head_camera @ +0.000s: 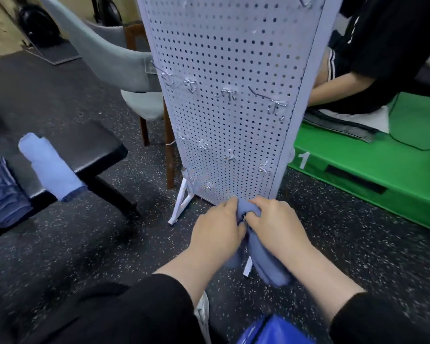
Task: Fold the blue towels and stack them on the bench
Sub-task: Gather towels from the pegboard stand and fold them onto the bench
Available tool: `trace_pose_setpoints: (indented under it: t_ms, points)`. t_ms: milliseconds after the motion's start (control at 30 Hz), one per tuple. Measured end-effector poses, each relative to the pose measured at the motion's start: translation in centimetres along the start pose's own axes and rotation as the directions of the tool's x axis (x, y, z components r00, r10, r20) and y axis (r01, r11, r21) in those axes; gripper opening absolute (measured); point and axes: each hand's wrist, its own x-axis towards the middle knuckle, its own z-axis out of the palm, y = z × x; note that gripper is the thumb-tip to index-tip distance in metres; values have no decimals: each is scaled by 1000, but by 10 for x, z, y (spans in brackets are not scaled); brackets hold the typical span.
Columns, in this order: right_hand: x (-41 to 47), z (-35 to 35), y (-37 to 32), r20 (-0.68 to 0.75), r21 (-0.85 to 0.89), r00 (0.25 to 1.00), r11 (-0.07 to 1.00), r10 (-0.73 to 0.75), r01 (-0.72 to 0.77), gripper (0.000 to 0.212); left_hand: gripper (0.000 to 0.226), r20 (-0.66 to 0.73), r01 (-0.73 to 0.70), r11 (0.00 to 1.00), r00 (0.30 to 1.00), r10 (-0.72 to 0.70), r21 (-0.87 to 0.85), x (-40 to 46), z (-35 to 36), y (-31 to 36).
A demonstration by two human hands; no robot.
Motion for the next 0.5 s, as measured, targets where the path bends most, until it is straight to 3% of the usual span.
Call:
trace_pose_setpoints:
  t_ms: [100,200,300,367,433,500]
  points:
    - [-1,13,20,-10,37,999,998,48,-48,15,22,-63,22,999,998,-19,40,11,14,-1]
    - [-6,20,32,16,64,997,995,74,-75,20,17,-129,-38,987,990,59,158,17,14,1]
    - [-4,14,34,-68,163,994,983,90,-78,36,7,-199,-103,979,970,139,178,24,1,4]
    - [3,5,34,-145,193,985,979,93,-64,43,16,-297,-115,970,938,177,213,31,-8,5]
    - [12,-6,30,-215,217,973,976,82,-34,46,21,-419,-96,982,894,158,165,38,-14,9]
    - [23,-18,27,-287,231,956,973,67,2,47,14,-440,-83,996,893,92,39,47,-23,18]
